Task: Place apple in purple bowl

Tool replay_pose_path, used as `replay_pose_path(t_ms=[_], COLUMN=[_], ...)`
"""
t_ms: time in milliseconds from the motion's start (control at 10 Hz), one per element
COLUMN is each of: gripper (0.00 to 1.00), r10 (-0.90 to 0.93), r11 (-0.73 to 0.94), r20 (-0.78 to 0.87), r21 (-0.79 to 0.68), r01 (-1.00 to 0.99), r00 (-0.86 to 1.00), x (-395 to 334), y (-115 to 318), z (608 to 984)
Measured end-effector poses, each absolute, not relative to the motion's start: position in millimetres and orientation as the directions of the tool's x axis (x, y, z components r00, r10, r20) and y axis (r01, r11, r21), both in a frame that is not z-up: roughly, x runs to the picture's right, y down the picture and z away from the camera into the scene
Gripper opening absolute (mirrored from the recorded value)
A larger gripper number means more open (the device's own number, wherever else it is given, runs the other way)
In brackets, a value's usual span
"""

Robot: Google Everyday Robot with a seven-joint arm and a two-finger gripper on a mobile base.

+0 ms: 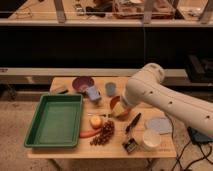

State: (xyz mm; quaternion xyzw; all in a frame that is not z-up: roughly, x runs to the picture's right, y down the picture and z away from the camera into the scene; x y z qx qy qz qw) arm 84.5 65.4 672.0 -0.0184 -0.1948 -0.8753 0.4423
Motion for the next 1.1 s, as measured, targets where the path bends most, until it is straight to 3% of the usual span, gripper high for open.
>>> replay_pose_path(t_ms=[500, 800, 1100], gripper=[0.74, 0.74, 0.74], r10=[-0.662, -0.61, -0.577], r11=[-0.656, -0.656, -0.607], r20=[0.165, 0.212, 0.329], r21=[0.345, 0.406, 0.441], r01=[0.671, 0.637, 0.662], r00=[-0.731, -0.763, -0.748], x=[-28.9, -69.8, -66.3], y=[54.7, 69.8, 100.3], z=[676.9, 718.1, 769.2])
